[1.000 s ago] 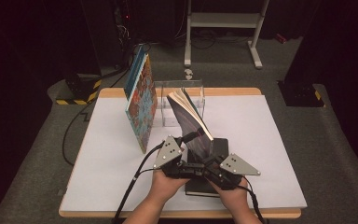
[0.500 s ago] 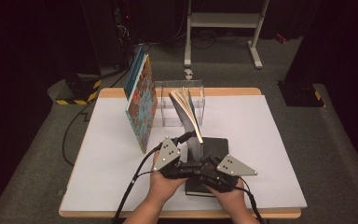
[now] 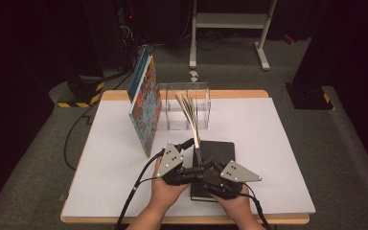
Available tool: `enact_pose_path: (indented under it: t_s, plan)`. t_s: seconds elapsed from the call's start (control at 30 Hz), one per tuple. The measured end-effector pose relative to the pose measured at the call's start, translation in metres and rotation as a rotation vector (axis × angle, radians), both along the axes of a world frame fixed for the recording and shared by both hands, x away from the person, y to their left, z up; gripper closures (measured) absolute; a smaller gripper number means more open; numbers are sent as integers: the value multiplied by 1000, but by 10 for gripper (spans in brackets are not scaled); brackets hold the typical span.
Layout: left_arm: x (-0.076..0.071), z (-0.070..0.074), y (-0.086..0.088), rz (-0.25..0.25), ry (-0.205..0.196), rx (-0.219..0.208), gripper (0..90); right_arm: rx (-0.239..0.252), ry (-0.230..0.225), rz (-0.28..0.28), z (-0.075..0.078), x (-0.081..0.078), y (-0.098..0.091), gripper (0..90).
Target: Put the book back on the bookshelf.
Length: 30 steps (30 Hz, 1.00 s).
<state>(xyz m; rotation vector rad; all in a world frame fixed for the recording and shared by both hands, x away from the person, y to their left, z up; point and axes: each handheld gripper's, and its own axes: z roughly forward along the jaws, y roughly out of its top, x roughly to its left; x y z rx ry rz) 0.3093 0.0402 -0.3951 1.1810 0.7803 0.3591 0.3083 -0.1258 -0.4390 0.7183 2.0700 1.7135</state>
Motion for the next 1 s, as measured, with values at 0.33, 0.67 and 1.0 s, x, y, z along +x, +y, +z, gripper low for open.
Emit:
enact_pose_path:
  t_s: [0.33, 0.67, 1.0]
  plan:
    - [0, -3, 5, 26, -12, 23, 387, -71, -4, 15, -8, -10, -17, 440]
    - [-2, -3, 3, 42, -53, 64, 495, 15, -8, -42, -6, -8, -49, 467]
    - [-2, -3, 6, 113, -56, 90, 640, 9, 24, -154, -15, 8, -66, 473]
